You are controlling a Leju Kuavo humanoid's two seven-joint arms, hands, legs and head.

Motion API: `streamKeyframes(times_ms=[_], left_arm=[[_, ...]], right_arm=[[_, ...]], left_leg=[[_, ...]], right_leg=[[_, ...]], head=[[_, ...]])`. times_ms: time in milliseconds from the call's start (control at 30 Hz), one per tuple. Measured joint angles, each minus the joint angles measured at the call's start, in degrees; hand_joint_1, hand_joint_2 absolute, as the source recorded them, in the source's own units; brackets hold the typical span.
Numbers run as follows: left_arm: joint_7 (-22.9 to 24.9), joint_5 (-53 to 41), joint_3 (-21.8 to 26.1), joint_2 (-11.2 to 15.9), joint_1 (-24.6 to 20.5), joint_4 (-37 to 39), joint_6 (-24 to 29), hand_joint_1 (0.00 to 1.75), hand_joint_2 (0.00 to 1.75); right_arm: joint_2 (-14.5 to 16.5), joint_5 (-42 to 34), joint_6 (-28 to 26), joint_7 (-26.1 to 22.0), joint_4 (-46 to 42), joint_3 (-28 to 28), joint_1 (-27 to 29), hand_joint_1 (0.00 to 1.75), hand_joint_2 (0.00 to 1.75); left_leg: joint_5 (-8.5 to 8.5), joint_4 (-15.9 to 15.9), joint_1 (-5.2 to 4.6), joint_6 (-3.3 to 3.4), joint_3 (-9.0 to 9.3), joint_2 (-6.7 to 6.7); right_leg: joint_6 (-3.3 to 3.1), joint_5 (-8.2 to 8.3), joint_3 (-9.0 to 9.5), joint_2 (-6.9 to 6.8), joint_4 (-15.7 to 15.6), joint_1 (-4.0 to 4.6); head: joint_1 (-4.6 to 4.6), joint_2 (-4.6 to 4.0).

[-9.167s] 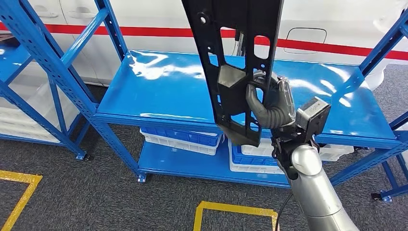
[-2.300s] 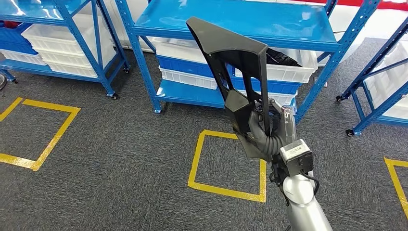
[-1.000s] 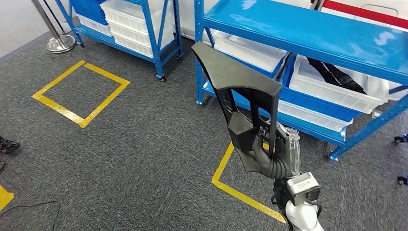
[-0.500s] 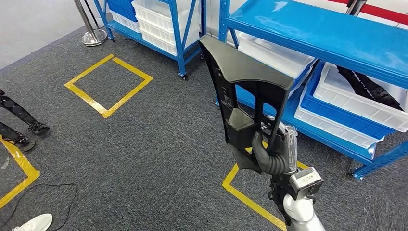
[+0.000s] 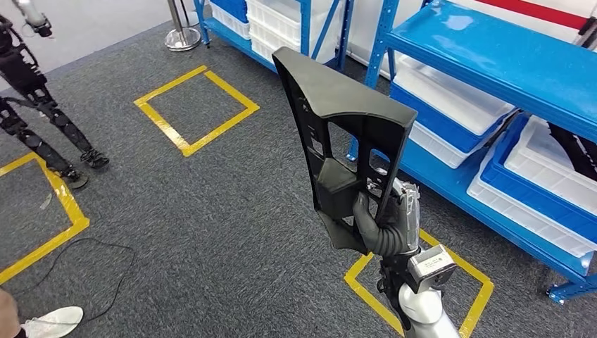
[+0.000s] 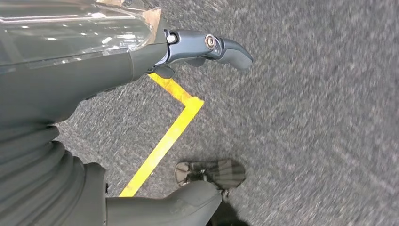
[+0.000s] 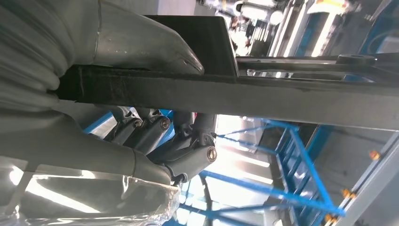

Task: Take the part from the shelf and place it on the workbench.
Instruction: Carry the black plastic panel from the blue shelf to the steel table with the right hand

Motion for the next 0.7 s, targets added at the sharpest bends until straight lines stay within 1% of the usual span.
streamKeyframes(times_ms=[33,67,100,133,167,200,233,267,300,333,367,400,433,467,500,533,567,600,633,667,700], left_arm=[[0.2,-0.1,0.0,0.0,-0.3,0.0,-0.3,0.0,1.75],[0.2,-0.1,0.0,0.1,-0.6,0.0,-0.5,0.0,1.75],[0.0,0.0,0.0,0.1,-0.8,0.0,-0.6,0.0,1.75],[-0.2,0.1,0.0,0.1,-1.0,0.0,-0.7,0.0,1.75],[-0.5,0.2,0.1,0.0,-1.3,-0.1,-0.7,0.0,1.75],[-0.8,0.4,0.1,0.0,-1.6,-0.1,-0.6,0.0,1.75],[-1.1,0.6,0.1,-0.1,-1.8,-0.2,-0.5,0.0,1.75],[-1.4,0.8,0.1,-0.2,-2.1,-0.3,-0.5,0.0,1.75],[-1.6,1.0,0.2,-0.2,-2.3,-0.4,-0.4,0.0,1.75],[-1.8,1.2,0.3,-0.3,-2.3,-0.5,-0.4,0.0,1.75],[-1.9,1.3,0.4,-0.3,-2.3,-0.5,-0.2,0.0,1.75],[-1.8,1.2,0.5,-0.5,-2.2,-0.5,-0.1,0.0,1.75],[-1.5,1.0,0.6,-0.5,-2.2,-0.5,0.2,0.0,1.75],[-1.2,0.8,0.6,-0.6,-2.1,-0.5,0.5,0.0,1.75],[-1.0,0.5,0.6,-0.7,-2.1,-0.5,0.8,0.0,1.75],[-0.8,0.4,0.6,-0.7,-2.1,-0.5,1.0,0.0,1.75],[-0.7,0.5,0.6,-0.8,-2.0,-0.5,1.2,0.0,1.75],[-0.8,0.8,0.7,-0.8,-1.9,-0.5,1.4,0.0,1.75],[-1.1,1.2,0.8,-0.9,-1.8,-0.5,1.5,0.0,1.75],[-1.4,1.5,1.0,-0.9,-1.6,-0.6,1.6,0.0,1.75],[-1.7,1.7,1.1,-0.8,-1.5,-0.8,1.7,0.0,1.75]], right_arm=[[0.2,-0.1,0.1,0.4,0.3,0.0,-0.2,1.75,1.75],[0.3,-0.1,0.2,0.8,0.7,0.0,-0.6,1.75,1.75],[0.5,0.0,0.4,1.3,1.0,-0.1,-1.0,1.75,1.75],[0.7,0.1,0.7,1.9,1.3,-0.1,-1.6,1.75,1.75],[0.9,0.3,1.1,2.6,1.5,-0.2,-2.3,1.75,1.75],[1.1,0.6,1.5,3.3,1.7,-0.2,-3.0,1.75,1.75],[1.4,0.9,1.9,4.0,1.7,-0.3,-3.7,1.75,1.75],[1.6,1.3,2.3,4.7,1.7,-0.3,-4.2,1.75,1.75],[1.7,1.7,2.6,5.2,1.7,-0.4,-4.5,1.75,1.75],[1.9,2.0,2.9,5.7,1.7,-0.7,-4.6,1.75,1.75],[2.0,2.2,3.2,6.1,1.6,-1.0,-4.7,1.75,1.75],[2.1,2.3,3.6,6.4,1.6,-1.3,-4.7,1.75,1.75],[2.2,2.3,4.0,6.5,1.5,-1.8,-4.7,1.75,1.75],[2.3,2.2,4.4,6.4,1.4,-2.2,-4.6,1.75,1.75],[2.4,2.0,4.6,6.1,1.3,-2.7,-4.4,1.75,1.75],[2.5,1.8,4.8,5.7,1.3,-3.1,-4.1,1.75,1.75],[2.6,1.4,5.0,5.2,1.3,-3.5,-3.8,1.75,1.75],[2.6,1.1,5.1,4.8,1.2,-3.8,-3.4,1.75,1.75],[2.7,0.7,5.2,4.4,1.2,-4.1,-3.1,1.75,1.75],[2.8,0.4,5.4,4.2,1.2,-4.4,-2.9,1.75,1.75],[3.0,0.1,5.5,4.1,1.2,-4.7,-2.7,1.75,1.75]], left_leg=[[0.03,0.0,0.0,0.17,-0.02,-0.64],[0.03,0.0,0.0,0.17,-0.02,-1.35],[0.02,0.1,0.01,0.16,0.0,-2.07],[0.01,0.2,0.03,0.12,0.03,-2.76],[-0.06,0.3,0.07,0.01,0.04,-3.44],[-0.19,0.6,0.11,-0.21,-0.05,-4.09],[-0.39,1.1,0.05,-0.53,-0.27,-4.71],[-0.52,1.5,0.02,-0.89,-0.52,-5.22],[-0.57,1.7,0.0,-1.21,-0.8,-5.65],[-0.52,1.8,0.04,-1.5,-0.99,-6.02],[-0.47,1.7,0.22,-1.72,-1.13,-6.21],[-0.69,2.1,0.3,-1.94,-1.34,-5.59],[-1.36,3.2,0.35,-2.19,-1.86,-4.44],[-2.61,5.4,0.39,-2.41,-2.9,-3.01],[-4.26,8.7,0.39,-2.62,-4.47,-1.51],[-5.94,12.5,0.47,-2.79,-6.41,-0.72],[-7.11,15.8,0.54,-2.87,-8.19,-0.36],[-7.35,17.6,0.56,-2.85,-9.24,-0.21],[-6.55,17.3,0.55,-2.72,-9.17,-0.08],[-4.92,14.8,0.49,-2.45,-7.97,0.2],[-3.01,10.9,0.3,-2.0,-5.93,1.08]], right_leg=[[-0.21,-1.33,-2.0,0.57,3.7,-0.03],[-0.18,-2.08,-3.66,0.82,6.6,-0.04],[0.11,-2.0,-4.53,0.93,7.8,-0.07],[0.63,-0.99,-4.34,1.06,6.8,-0.15],[1.28,0.68,-3.18,1.41,3.8,-0.34],[1.86,2.34,-1.66,2.31,0.0,-0.64],[2.06,3.68,-0.21,3.08,-3.2,-0.82],[1.9,4.46,0.74,3.66,-5.3,-0.89],[1.46,4.69,1.11,3.92,-6.1,-0.79],[0.91,4.8,1.2,3.52,-6.1,-0.52],[0.47,4.92,1.2,3.1,-6.2,-0.54],[0.15,5.03,1.26,2.73,-6.2,-0.53],[-0.17,5.1,1.32,2.32,-6.3,-0.57],[-0.51,5.12,1.38,1.88,-6.4,-0.58],[-0.77,5.06,1.41,1.39,-6.4,-0.38],[-1.01,4.98,1.42,0.83,-6.4,-0.21],[-1.2,4.9,1.42,0.22,-6.4,-0.02],[-1.33,4.8,1.46,-0.4,-6.4,0.12],[-1.45,4.71,1.53,-0.98,-6.4,0.24],[-1.56,4.61,1.65,-1.53,-6.4,0.35],[-1.62,4.49,1.81,-2.01,-6.4,0.44]], head=[[0.06,0.0],[0.15,0.0],[0.18,0.0],[0.21,0.0],[0.22,0.0],[0.24,0.0],[0.25,0.0],[0.25,0.0],[0.25,0.0],[0.22,0.0],[0.21,0.0],[0.19,0.0],[0.04,0.0],[-0.08,0.0],[-0.24,0.0],[-0.36,0.0],[-0.36,0.0],[-0.37,0.0],[-0.37,0.0],[-0.37,0.0],[-0.37,0.0]])
